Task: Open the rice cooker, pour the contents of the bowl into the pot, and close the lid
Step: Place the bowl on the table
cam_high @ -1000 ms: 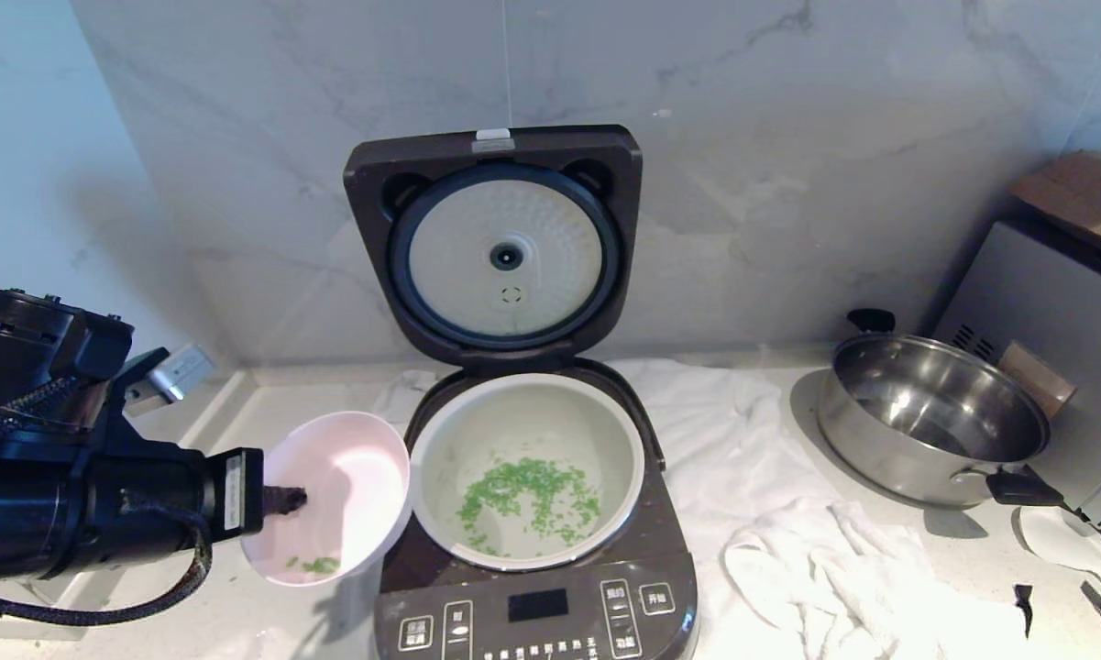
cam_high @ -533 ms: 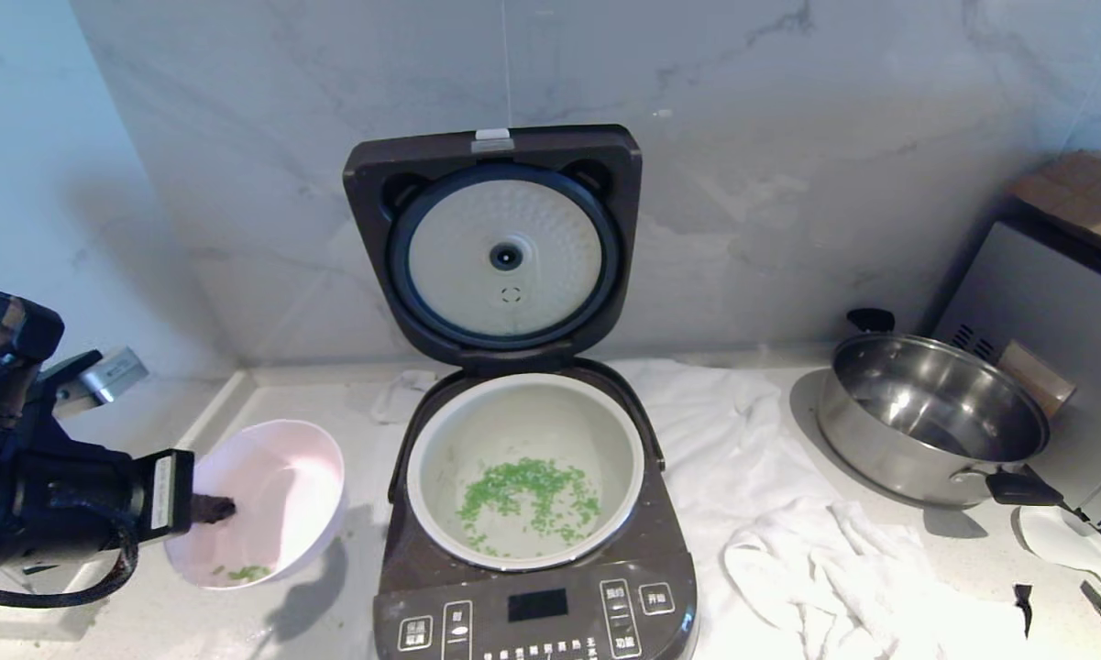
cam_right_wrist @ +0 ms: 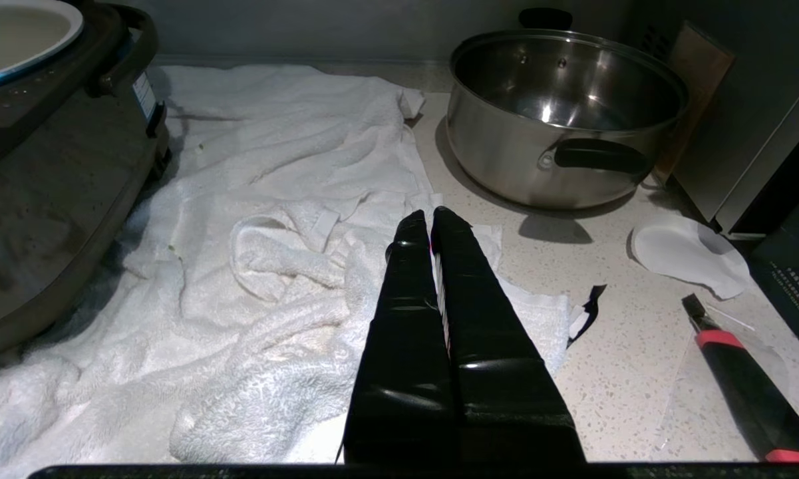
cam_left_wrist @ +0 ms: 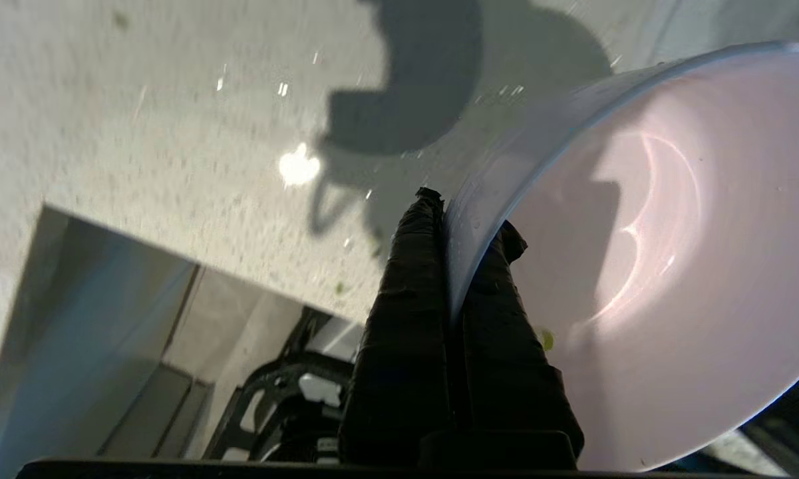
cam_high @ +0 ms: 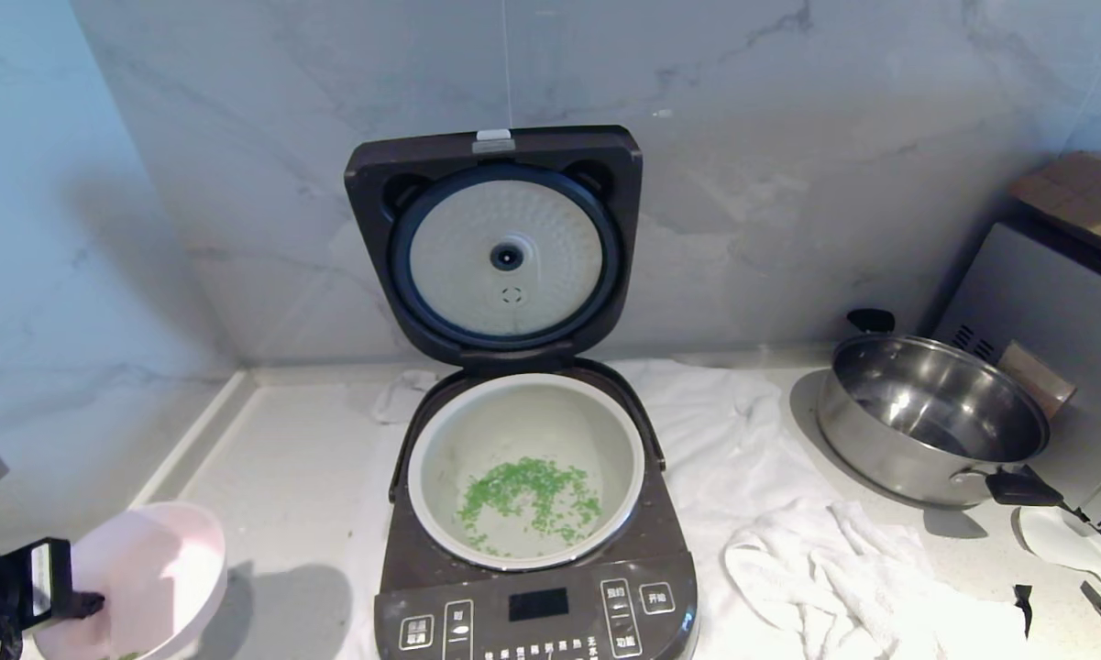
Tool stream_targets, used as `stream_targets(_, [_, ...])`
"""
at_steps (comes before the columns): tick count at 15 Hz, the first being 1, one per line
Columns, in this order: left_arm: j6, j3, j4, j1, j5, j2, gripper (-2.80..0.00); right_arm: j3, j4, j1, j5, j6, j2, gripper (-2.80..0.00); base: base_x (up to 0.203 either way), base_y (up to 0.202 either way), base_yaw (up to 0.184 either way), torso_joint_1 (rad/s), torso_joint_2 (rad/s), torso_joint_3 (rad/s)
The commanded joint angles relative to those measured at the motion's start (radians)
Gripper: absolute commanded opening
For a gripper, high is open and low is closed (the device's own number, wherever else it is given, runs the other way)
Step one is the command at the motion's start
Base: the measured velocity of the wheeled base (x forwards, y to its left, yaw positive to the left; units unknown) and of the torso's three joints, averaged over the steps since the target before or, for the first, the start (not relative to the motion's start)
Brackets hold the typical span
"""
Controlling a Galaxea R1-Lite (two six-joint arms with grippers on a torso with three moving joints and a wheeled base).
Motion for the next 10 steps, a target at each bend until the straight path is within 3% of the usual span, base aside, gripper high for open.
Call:
stream_targets(1, [0.016, 0.1, -0.013, 0.038, -0.001, 0.055, -2.8, 0.0, 0.0, 0.001, 0.0, -0.001, 0.001, -2.8, 0.0, 0.0, 0.0, 0.0, 0.0, 0.0])
stream_targets(4, [0.032, 0.202, -0.161, 0.137, -0.002, 0.163, -2.8, 0.0, 0.0, 0.001, 0.0, -0.001, 0.001, -2.8, 0.0, 0.0, 0.0, 0.0, 0.0, 0.0])
stream_targets(6, [0.062, 0.253, -0.202, 0.2, 0.0, 0.192, -2.8, 0.0, 0.0, 0.001, 0.0, -0.001, 0.001, -2.8, 0.0, 0.0, 0.0, 0.0, 0.0, 0.0])
stream_targets(10, [0.091, 0.278, -0.398, 0.32, -0.009, 0.328, -2.8, 0.0, 0.0, 0.001, 0.0, -0.001, 0.001, -2.8, 0.0, 0.0, 0.0, 0.0, 0.0, 0.0])
